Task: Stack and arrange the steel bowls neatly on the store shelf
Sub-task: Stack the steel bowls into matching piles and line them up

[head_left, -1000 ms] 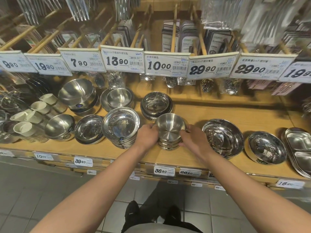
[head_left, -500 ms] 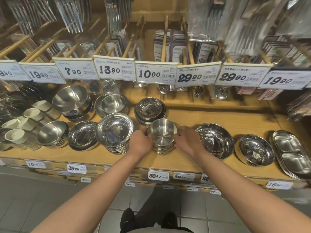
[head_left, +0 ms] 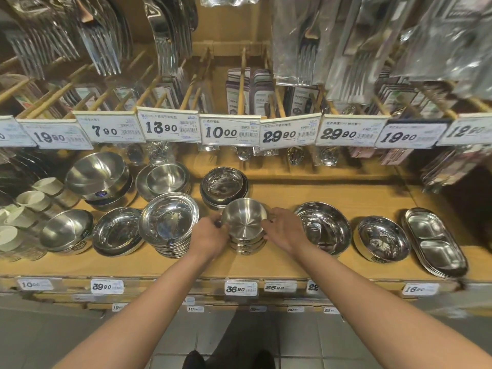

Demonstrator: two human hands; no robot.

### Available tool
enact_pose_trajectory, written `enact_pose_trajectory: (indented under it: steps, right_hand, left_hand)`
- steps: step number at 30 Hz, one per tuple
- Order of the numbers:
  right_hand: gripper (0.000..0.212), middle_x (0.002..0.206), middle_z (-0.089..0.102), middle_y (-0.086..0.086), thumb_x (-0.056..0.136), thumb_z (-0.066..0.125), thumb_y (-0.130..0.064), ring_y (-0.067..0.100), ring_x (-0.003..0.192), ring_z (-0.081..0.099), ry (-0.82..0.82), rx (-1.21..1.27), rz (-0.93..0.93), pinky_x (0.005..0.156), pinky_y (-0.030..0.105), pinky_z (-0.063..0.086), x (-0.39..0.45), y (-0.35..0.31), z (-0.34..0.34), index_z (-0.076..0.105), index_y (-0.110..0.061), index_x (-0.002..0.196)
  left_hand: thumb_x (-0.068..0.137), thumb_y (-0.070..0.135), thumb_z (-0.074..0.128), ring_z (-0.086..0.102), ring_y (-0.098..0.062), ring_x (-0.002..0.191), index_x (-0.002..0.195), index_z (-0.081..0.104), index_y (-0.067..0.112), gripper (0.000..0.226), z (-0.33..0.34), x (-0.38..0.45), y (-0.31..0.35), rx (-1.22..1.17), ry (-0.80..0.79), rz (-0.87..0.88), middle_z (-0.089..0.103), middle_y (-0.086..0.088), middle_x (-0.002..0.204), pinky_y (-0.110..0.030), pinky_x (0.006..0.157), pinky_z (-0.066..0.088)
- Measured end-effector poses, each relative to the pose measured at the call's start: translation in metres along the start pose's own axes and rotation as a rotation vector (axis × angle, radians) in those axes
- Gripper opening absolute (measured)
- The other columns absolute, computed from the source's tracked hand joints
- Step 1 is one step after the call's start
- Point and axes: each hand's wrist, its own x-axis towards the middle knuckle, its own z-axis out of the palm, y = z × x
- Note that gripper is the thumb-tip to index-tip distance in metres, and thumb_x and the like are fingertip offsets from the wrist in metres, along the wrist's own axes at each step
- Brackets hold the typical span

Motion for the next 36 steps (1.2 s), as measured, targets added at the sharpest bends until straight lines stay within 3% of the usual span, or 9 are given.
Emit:
enact_pose_trajectory:
  steps: [2,5,10,12,16,21,28,32,36]
  right_hand:
    - [0.041,0.122,0.072,0.005,0.099,0.054,-0.028,0.016,0.084,0.074,0.012,-0.074,-0.027,0.070,0.006,0.049,-0.005,0.001,-0.002,0.058,-0.019,0.139]
    - [0.042,0.120,0.071,0.003,0.100,0.055,-0.038,0.021,0.105,0.068,0.058,-0.047,0.033,0.081,0.019,0.047,-0.020,0.003,-0.006,0.063,-0.012,0.132]
    - [0.035,0.094,0.070,-0.004,0.098,0.058,-0.031,-0.004,0.062,0.066,0.197,0.248,0.164,0.050,0.009,0.049,-0.061,0.017,-0.022,0.064,-0.017,0.129]
    - [0.031,0.088,0.070,-0.006,0.098,0.057,-0.024,-0.004,0.060,0.067,0.250,0.325,0.184,0.062,0.014,0.056,-0.080,0.026,-0.029,0.064,-0.017,0.127]
    - [0.026,0.104,0.073,0.008,0.100,0.055,-0.018,0.022,0.081,0.075,0.352,0.530,0.309,0.077,0.037,0.062,-0.117,0.042,-0.042,0.064,-0.010,0.122]
    - [0.016,0.075,0.074,-0.004,0.101,0.055,-0.020,0.014,0.071,0.073,0.444,0.588,0.321,0.060,0.022,0.059,-0.154,0.045,-0.044,0.069,-0.014,0.100]
    - [0.016,0.085,0.072,0.005,0.102,0.056,-0.023,0.018,0.075,0.068,0.406,0.620,0.273,0.059,0.021,0.059,-0.161,0.014,-0.024,0.068,-0.020,0.092]
    - [0.015,0.102,0.072,0.008,0.103,0.053,-0.021,0.024,0.092,0.070,0.359,0.580,0.243,0.069,0.026,0.062,-0.146,-0.010,-0.016,0.067,-0.023,0.102]
    - [0.018,0.109,0.070,0.016,0.102,0.052,-0.014,0.032,0.101,0.069,0.336,0.573,0.213,0.076,0.031,0.062,-0.126,-0.025,-0.012,0.068,-0.016,0.110]
  left_hand:
    - [0.096,0.024,0.064,0.070,-0.032,0.102,0.120,0.069,0.008,0.029,-0.003,0.000,-0.005,-0.022,-0.009,-0.013,0.073,-0.011,0.110,-0.049,0.093,0.058]
    - [0.093,0.033,0.067,0.068,-0.029,0.109,0.125,0.067,0.011,0.038,-0.013,-0.006,-0.009,-0.046,-0.023,-0.015,0.070,-0.007,0.118,-0.048,0.097,0.055]
    - [0.091,0.035,0.062,0.067,-0.028,0.106,0.107,0.068,0.021,0.022,-0.029,-0.024,-0.007,-0.068,-0.044,0.061,0.070,-0.004,0.111,-0.050,0.095,0.056]
    - [0.091,0.035,0.060,0.068,-0.028,0.102,0.102,0.067,0.022,0.018,-0.030,-0.032,-0.003,-0.057,-0.078,0.103,0.071,-0.003,0.105,-0.050,0.093,0.056]
    - [0.096,0.030,0.060,0.068,-0.028,0.099,0.102,0.067,0.025,0.011,-0.031,-0.045,-0.002,-0.030,-0.156,0.172,0.072,-0.005,0.104,-0.049,0.092,0.057]
    - [0.098,0.026,0.061,0.069,-0.020,0.083,0.095,0.067,0.028,0.007,-0.050,-0.056,-0.016,-0.069,-0.234,0.143,0.071,0.001,0.093,-0.051,0.085,0.060]
    - [0.100,0.022,0.053,0.066,-0.017,0.079,0.098,0.068,0.023,0.015,-0.096,-0.059,-0.031,-0.195,-0.205,0.112,0.068,-0.001,0.092,-0.025,0.060,0.057]
    - [0.098,0.021,0.056,0.069,-0.019,0.082,0.091,0.069,0.025,0.015,-0.115,-0.054,-0.029,-0.220,-0.147,0.086,0.070,0.004,0.086,-0.045,0.084,0.061]
    - [0.095,0.022,0.057,0.063,-0.020,0.077,0.092,0.070,0.018,0.014,-0.130,-0.046,-0.029,-0.264,-0.144,0.072,0.068,0.007,0.078,-0.047,0.084,0.059]
